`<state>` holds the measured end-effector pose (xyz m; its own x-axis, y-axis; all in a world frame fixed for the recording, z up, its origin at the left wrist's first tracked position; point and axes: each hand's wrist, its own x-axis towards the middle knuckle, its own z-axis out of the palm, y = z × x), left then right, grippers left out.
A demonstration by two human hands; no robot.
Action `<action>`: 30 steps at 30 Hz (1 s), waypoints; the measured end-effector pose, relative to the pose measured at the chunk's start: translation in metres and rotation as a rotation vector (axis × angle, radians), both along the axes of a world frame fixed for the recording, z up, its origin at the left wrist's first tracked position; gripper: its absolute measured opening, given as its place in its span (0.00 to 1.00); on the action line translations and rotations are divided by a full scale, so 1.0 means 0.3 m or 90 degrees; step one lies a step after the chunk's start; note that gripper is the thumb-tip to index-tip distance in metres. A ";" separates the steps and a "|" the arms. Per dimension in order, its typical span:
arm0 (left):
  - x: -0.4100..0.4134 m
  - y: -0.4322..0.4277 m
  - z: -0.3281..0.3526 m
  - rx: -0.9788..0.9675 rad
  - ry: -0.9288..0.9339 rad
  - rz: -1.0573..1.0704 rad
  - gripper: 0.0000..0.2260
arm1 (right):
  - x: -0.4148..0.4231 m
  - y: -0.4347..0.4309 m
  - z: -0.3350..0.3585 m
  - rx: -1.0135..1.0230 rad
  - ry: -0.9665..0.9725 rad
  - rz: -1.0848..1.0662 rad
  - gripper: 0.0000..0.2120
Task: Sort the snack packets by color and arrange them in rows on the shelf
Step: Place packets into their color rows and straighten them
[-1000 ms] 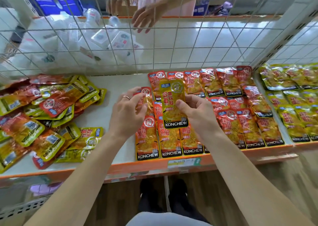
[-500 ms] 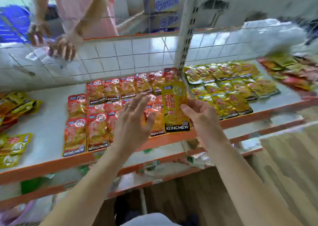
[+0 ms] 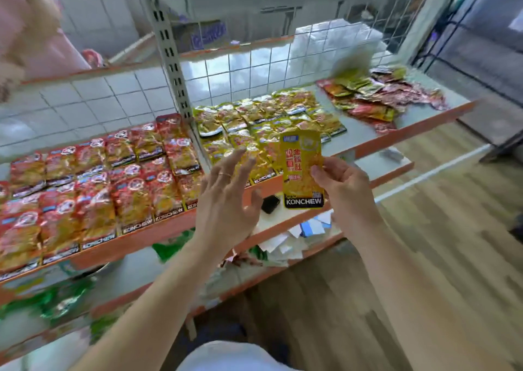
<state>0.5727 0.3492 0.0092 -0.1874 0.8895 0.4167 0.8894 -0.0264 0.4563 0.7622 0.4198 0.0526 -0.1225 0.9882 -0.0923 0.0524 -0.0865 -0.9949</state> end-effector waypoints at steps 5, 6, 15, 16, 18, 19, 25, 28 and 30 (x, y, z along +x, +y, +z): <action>0.044 0.082 -0.045 -0.015 0.014 -0.013 0.23 | 0.046 0.074 -0.036 -0.013 -0.028 -0.032 0.09; 0.046 0.105 -0.056 -0.022 0.013 -0.020 0.23 | 0.049 0.092 -0.040 -0.015 -0.040 -0.040 0.09; 0.046 0.293 -0.138 -0.025 0.004 -0.042 0.24 | 0.047 0.254 -0.082 -0.017 -0.091 -0.063 0.06; 0.045 0.304 -0.142 -0.026 0.000 -0.037 0.24 | 0.045 0.266 -0.090 -0.017 -0.093 -0.064 0.06; 0.044 0.323 -0.149 -0.033 -0.003 -0.028 0.24 | 0.046 0.290 -0.103 -0.022 -0.095 -0.057 0.06; 0.043 0.333 -0.152 -0.036 -0.001 -0.027 0.24 | 0.045 0.303 -0.108 -0.026 -0.097 -0.054 0.06; 0.069 0.408 -0.177 -0.045 0.020 0.013 0.24 | 0.026 0.430 -0.145 -0.007 -0.136 0.002 0.06; 0.105 0.450 -0.207 -0.064 0.033 0.033 0.24 | 0.026 0.508 -0.167 -0.008 -0.142 0.033 0.06; 0.128 0.478 -0.221 -0.090 0.035 0.064 0.23 | 0.022 0.558 -0.174 -0.009 -0.139 0.053 0.06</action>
